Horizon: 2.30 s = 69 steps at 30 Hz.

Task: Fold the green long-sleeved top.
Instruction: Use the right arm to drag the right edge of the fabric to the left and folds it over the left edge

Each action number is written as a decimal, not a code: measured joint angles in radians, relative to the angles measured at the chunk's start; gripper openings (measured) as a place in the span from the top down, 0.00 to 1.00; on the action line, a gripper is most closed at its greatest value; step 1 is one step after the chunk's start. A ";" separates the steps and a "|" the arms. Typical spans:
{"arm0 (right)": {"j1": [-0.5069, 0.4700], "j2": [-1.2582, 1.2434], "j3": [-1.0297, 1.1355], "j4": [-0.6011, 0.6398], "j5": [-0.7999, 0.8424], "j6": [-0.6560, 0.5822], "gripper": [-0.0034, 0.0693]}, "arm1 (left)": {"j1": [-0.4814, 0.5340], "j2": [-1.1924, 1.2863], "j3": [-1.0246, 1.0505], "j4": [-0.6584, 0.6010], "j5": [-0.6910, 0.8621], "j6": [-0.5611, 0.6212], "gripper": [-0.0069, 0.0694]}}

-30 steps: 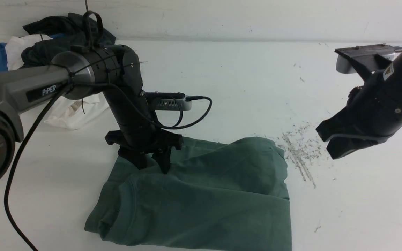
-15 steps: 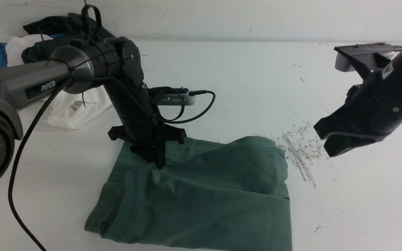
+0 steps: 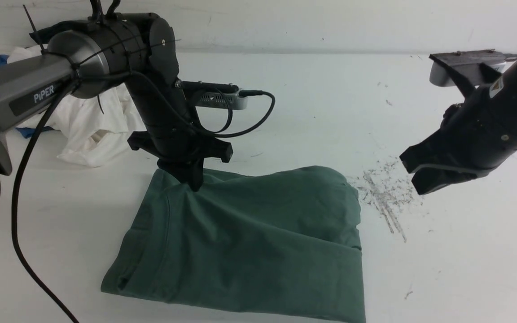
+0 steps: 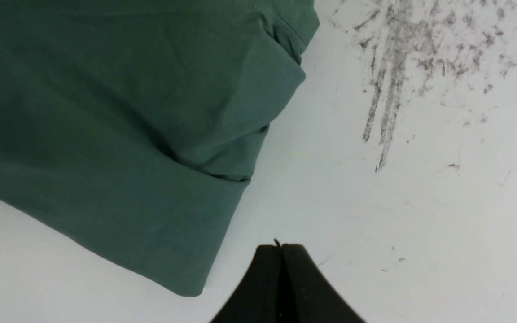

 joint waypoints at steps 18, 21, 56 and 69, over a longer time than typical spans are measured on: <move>-0.020 0.000 0.000 0.000 -0.081 0.009 0.83 | -0.002 -0.012 -0.241 0.217 0.023 -0.113 0.59; -0.084 0.018 -0.014 0.054 -0.089 0.012 0.73 | -0.039 -0.051 -0.204 0.080 0.026 -0.033 0.78; -0.175 0.536 -0.091 0.609 -0.102 -0.472 0.85 | -0.439 0.119 0.046 -0.094 -0.023 0.064 0.91; -0.173 0.537 -0.211 0.519 -0.074 -0.417 0.94 | -0.473 0.130 0.038 -0.123 -0.055 0.084 0.91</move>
